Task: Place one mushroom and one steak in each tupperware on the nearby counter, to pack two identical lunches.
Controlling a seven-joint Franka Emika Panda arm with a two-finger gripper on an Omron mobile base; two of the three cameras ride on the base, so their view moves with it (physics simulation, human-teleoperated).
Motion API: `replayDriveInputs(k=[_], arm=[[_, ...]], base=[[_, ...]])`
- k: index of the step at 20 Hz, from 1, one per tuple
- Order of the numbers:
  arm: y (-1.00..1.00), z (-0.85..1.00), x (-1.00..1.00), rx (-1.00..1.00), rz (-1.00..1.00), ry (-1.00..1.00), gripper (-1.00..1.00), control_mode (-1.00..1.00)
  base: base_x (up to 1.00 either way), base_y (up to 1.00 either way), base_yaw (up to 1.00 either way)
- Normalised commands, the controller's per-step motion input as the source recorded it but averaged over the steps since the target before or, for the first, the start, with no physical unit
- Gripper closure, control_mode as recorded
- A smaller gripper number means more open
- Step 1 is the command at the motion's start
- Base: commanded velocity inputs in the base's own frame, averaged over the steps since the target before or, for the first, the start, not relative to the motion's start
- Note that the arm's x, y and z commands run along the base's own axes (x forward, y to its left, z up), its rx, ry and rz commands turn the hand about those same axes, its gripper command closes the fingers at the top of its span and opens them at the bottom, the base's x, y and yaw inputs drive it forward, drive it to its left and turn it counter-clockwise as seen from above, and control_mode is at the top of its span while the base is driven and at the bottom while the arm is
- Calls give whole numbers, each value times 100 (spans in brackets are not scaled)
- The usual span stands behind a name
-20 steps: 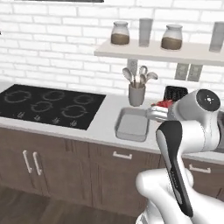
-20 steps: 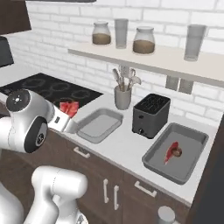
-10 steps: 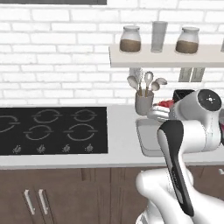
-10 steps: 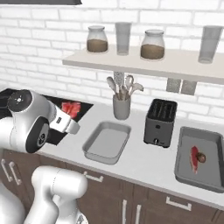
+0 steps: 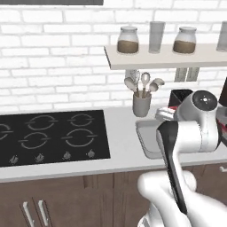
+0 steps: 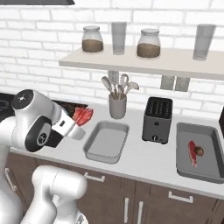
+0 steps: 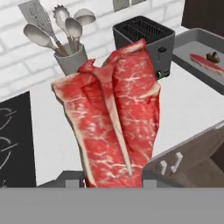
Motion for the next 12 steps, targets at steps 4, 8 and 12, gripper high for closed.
replayDriveInputs(k=[4,8,12], arm=[[-74,-49,37,1,-16,25,100,-100],[-16,-96,48,0,2,32,100,-100],[11,-88,62,0,15,26,100,-100]], base=[[0,0,0],[0,0,0],[0,0,0]])
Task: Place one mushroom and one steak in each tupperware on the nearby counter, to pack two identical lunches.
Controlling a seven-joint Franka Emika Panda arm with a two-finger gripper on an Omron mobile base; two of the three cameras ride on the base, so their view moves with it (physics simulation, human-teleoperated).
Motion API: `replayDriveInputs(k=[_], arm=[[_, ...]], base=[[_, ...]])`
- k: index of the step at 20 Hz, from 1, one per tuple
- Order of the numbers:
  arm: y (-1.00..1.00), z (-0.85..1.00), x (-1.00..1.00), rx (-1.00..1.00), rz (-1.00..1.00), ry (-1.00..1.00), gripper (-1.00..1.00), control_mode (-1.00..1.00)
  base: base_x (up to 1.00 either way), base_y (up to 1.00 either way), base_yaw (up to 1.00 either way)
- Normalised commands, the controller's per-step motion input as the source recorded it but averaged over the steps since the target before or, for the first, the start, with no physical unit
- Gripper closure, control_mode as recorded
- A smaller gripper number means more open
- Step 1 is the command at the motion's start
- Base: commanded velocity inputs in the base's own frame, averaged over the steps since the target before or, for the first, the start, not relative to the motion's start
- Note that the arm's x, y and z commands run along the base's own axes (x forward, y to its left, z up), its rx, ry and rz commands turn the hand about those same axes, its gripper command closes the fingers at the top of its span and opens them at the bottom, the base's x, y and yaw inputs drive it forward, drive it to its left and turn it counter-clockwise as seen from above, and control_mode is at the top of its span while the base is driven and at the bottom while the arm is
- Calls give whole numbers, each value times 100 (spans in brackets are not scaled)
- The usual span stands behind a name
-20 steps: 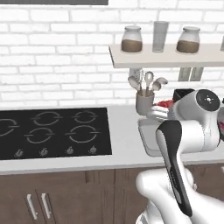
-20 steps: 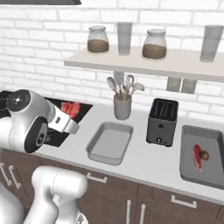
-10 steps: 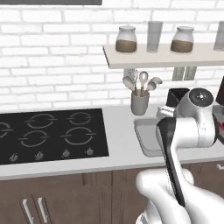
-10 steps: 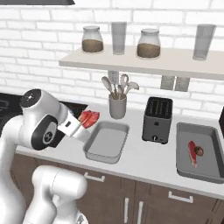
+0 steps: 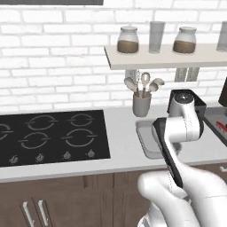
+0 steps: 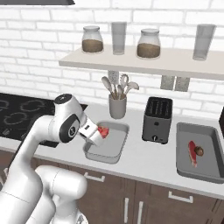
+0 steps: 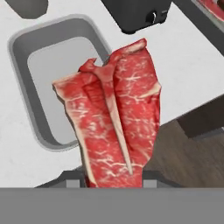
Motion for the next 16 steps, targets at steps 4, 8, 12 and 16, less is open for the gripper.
replayDriveInputs(k=[4,8,12,16], arm=[[3,-43,55,0,15,7,100,-100],[-1,-8,49,0,6,0,100,-100],[-2,-26,51,0,1,0,100,-100],[-14,-37,36,0,0,0,100,-100]], base=[[0,0,0],[0,0,0],[0,0,0],[0,0,0]])
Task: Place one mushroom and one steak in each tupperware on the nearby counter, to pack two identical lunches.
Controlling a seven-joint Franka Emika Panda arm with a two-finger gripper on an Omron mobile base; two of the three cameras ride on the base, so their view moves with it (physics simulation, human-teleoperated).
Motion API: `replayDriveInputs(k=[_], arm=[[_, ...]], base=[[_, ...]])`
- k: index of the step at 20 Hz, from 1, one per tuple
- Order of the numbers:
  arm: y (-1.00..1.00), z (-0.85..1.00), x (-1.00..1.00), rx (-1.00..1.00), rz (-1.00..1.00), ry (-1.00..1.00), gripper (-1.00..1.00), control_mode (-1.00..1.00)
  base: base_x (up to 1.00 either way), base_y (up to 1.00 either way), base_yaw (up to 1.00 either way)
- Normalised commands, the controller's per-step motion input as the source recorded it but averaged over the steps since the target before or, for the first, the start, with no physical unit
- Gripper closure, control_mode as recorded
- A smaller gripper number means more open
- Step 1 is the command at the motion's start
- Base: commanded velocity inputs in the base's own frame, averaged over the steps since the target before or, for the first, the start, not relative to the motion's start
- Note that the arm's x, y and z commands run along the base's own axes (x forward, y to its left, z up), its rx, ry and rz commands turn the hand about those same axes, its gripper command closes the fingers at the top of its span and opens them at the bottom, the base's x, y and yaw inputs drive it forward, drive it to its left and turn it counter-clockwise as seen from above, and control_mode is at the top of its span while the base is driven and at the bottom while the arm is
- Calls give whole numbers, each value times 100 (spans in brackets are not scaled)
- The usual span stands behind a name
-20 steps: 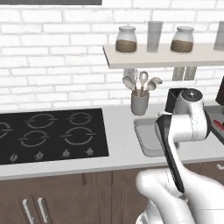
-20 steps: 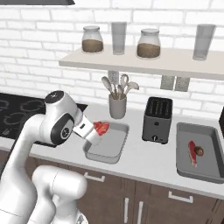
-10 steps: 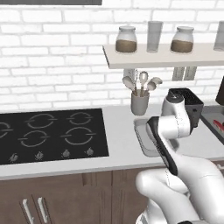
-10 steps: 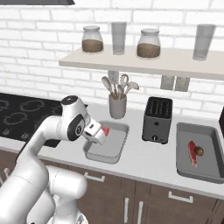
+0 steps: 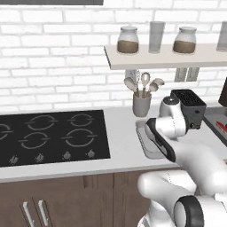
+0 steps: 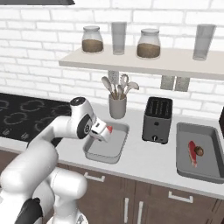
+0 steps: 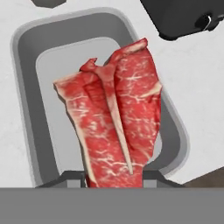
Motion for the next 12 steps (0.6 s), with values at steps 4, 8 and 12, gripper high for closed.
replayDriveInputs(k=[4,8,12], arm=[[-19,-49,36,0,0,0,100,-100],[-10,-48,35,0,0,0,100,-100],[-1,-38,27,0,0,0,100,-100]], base=[[0,0,0],[0,0,0],[0,0,0]])
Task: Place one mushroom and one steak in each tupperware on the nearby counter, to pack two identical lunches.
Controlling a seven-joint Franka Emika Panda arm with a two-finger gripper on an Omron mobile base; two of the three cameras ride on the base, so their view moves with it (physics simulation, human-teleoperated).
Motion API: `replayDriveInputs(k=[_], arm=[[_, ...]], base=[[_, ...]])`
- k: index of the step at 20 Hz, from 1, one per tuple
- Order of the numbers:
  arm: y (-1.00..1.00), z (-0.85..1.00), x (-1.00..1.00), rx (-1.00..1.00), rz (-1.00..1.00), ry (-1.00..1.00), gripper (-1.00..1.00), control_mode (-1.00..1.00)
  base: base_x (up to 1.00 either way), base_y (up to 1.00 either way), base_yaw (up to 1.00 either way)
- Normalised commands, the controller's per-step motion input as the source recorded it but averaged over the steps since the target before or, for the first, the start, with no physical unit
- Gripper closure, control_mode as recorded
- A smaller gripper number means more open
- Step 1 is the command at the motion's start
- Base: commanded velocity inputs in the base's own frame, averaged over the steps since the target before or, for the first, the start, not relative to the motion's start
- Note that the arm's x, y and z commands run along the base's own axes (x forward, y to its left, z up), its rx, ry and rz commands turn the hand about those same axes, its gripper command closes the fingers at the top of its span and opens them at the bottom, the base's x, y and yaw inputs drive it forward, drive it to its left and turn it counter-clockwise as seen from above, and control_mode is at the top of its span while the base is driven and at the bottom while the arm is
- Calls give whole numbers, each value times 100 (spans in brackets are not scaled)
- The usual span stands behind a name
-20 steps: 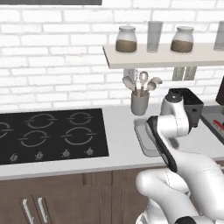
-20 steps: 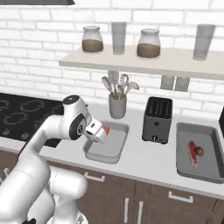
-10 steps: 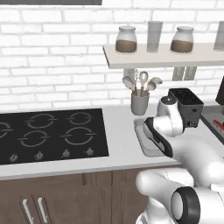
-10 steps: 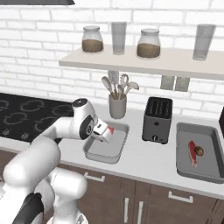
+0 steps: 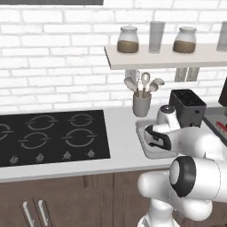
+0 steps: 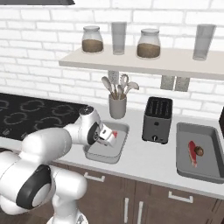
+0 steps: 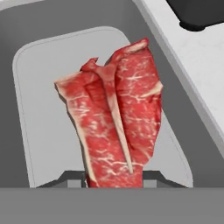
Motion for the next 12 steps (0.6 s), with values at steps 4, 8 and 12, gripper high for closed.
replayDriveInputs(k=[4,8,12], arm=[[0,-22,32,0,0,0,100,-100],[0,-11,40,0,0,-3,-100,-100],[0,-2,26,0,0,-6,-100,-100]], base=[[0,0,0],[0,0,0],[0,0,0]])
